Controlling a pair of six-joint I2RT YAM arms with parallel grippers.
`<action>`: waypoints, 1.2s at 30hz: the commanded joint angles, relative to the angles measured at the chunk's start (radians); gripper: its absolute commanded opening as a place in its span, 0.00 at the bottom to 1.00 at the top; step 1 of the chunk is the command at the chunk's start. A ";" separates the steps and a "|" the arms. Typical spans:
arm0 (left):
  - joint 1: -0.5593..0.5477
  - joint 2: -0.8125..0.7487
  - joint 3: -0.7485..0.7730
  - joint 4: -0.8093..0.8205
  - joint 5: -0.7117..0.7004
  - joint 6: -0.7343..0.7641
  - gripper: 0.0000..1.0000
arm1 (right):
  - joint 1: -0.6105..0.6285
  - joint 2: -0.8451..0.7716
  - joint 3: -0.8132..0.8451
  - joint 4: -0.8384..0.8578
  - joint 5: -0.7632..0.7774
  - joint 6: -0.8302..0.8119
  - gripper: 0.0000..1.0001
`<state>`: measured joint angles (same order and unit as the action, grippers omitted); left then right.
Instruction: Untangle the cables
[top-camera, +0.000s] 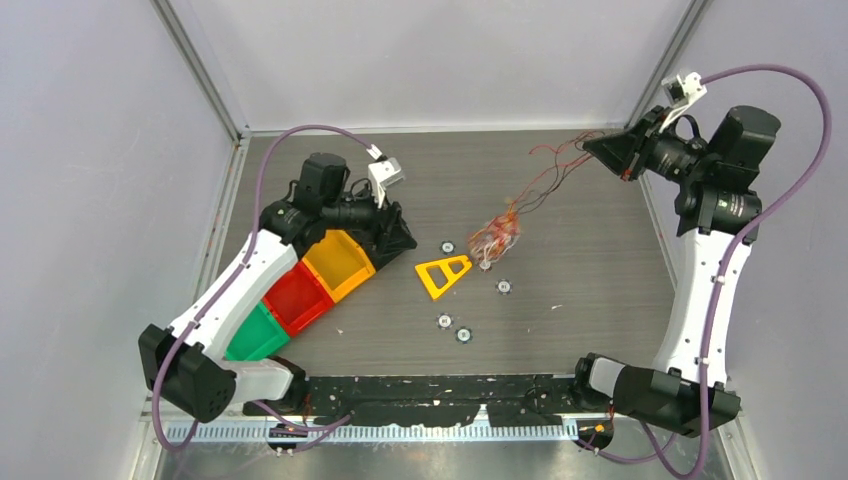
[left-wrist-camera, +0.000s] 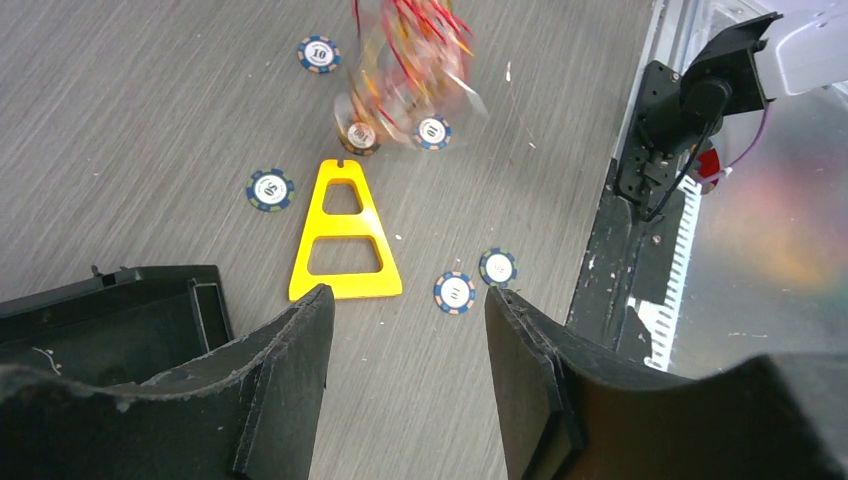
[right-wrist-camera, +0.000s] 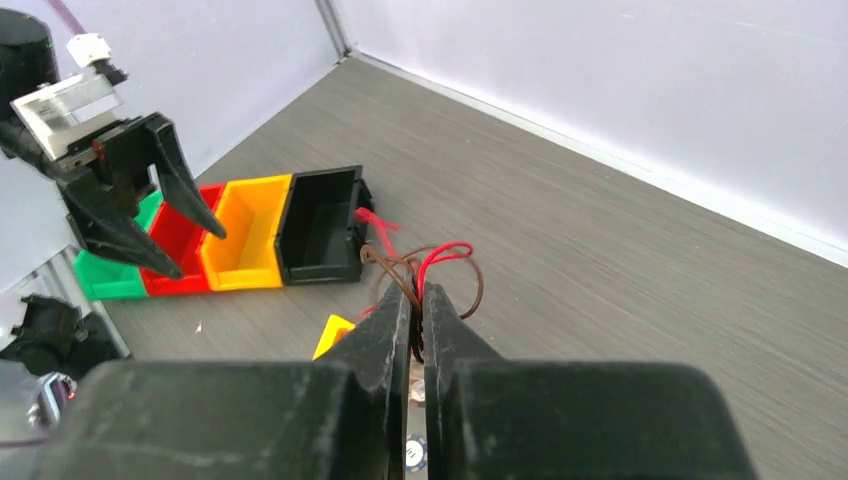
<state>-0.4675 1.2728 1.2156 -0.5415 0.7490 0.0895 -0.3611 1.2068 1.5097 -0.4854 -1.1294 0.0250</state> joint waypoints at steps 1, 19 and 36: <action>-0.020 0.027 0.024 0.041 -0.051 0.038 0.58 | 0.002 0.094 -0.055 -0.228 0.151 -0.262 0.05; -0.247 0.296 -0.039 0.123 -0.020 -0.083 0.60 | 0.199 0.200 -0.341 -0.681 0.423 -0.685 0.83; -0.270 0.202 -0.278 0.429 0.017 -0.396 0.68 | 0.702 0.444 -0.433 -0.356 0.583 -0.378 0.83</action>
<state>-0.7437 1.5280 0.9852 -0.2646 0.7593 -0.2054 0.3157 1.5784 1.0267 -0.9226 -0.5667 -0.4381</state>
